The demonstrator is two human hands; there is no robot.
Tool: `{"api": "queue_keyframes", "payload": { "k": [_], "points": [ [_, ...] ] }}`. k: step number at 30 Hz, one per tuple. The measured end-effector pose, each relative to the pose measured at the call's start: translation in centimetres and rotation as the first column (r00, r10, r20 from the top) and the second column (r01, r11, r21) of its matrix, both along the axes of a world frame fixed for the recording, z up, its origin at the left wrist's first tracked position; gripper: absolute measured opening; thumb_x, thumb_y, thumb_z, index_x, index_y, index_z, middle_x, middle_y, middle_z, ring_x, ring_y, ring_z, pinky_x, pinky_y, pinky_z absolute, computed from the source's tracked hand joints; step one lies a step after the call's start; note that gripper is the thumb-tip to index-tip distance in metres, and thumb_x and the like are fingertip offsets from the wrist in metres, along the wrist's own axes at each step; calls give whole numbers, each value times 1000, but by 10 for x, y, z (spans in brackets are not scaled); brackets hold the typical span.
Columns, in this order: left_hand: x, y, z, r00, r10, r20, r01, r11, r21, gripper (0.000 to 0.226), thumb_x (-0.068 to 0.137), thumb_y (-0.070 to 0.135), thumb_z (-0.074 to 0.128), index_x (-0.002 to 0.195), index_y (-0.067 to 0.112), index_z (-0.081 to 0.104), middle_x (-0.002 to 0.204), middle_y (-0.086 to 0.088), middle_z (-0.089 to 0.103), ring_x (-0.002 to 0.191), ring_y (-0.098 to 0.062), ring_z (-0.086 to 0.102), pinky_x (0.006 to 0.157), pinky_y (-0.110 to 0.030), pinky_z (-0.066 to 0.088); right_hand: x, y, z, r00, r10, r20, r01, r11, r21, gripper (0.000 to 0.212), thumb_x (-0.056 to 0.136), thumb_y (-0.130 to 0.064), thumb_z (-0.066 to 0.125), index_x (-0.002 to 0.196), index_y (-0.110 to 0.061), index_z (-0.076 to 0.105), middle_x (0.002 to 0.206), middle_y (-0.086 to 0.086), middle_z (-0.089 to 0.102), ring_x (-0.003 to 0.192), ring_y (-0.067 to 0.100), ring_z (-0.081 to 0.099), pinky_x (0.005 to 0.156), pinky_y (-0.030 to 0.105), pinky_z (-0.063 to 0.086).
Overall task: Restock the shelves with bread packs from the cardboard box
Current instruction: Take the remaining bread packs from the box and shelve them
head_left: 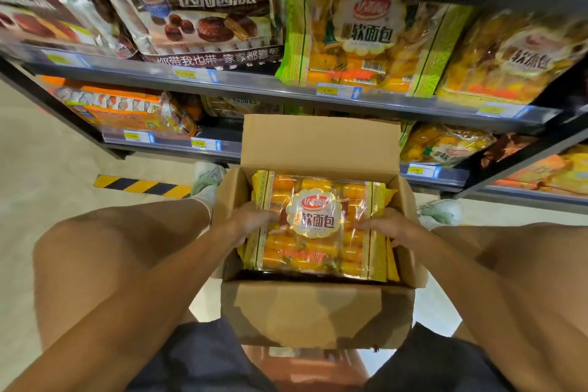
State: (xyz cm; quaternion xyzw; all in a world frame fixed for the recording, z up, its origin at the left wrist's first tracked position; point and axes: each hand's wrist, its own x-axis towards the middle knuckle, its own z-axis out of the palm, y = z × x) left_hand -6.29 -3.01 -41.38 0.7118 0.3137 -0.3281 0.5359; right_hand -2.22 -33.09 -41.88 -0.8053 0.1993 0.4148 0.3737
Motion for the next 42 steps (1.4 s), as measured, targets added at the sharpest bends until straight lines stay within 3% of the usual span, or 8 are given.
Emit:
{"api": "queue_keyframes", "payload": {
  "k": [7,14,21,27,30,32,39,42],
  "points": [
    [-3,18,35,960,-18,279,0,998,67,44,78,34,83,116,24,63,118,4,67,110,-18,62,98,-43,50,0,-5,51,896,200,396,-175,980,-98,66,81,-57,73,139,-32,52,136,-5,60,124,20,57,103,40,44],
    [15,39,103,731,-108,674,-132,946,295,29,90,29,72,116,18,62,107,4,65,91,1,58,73,-15,45,2,9,114,742,88,664,-67,996,-58,58,84,-57,68,130,-24,56,119,-7,66,109,17,64,90,36,53],
    [32,63,186,509,-52,859,-283,933,224,31,89,33,73,118,21,66,113,1,67,102,-13,63,88,-36,55,27,31,198,467,24,884,-20,1000,-16,60,79,-74,62,119,-30,59,113,-9,66,103,12,64,86,43,57],
    [43,76,258,328,-49,943,-366,914,175,29,91,34,71,115,21,64,112,3,68,105,-9,62,83,-22,50,51,50,274,253,4,967,-15,1000,0,51,86,-57,68,126,-26,61,115,-6,62,105,11,58,84,29,47],
    [49,81,285,270,-17,963,-392,911,126,29,91,38,71,114,22,64,114,1,67,108,-14,62,90,-36,55,60,59,300,181,-39,983,-28,999,45,46,86,-56,68,120,-27,61,111,-7,60,100,7,56,81,24,45],
    [51,81,299,208,11,978,-412,908,77,27,91,33,71,115,22,65,114,0,67,108,-14,63,92,-40,54,63,65,313,135,-70,988,-20,997,74,42,86,-53,70,113,-23,59,106,-6,56,94,5,51,80,26,42],
    [56,77,332,21,190,982,-365,916,-169,50,83,-10,71,127,5,52,112,-1,66,100,2,65,85,-13,53,69,89,328,7,-350,937,-72,934,349,31,72,-48,80,95,-34,65,106,0,71,105,18,65,97,37,49],
    [65,78,339,-22,253,967,-339,908,-245,42,84,5,73,119,-8,54,107,-12,65,89,6,69,75,-9,54,75,95,325,-25,-447,894,-118,890,441,52,73,-52,82,116,-25,66,121,5,70,119,20,63,111,46,43]
  ]
}}
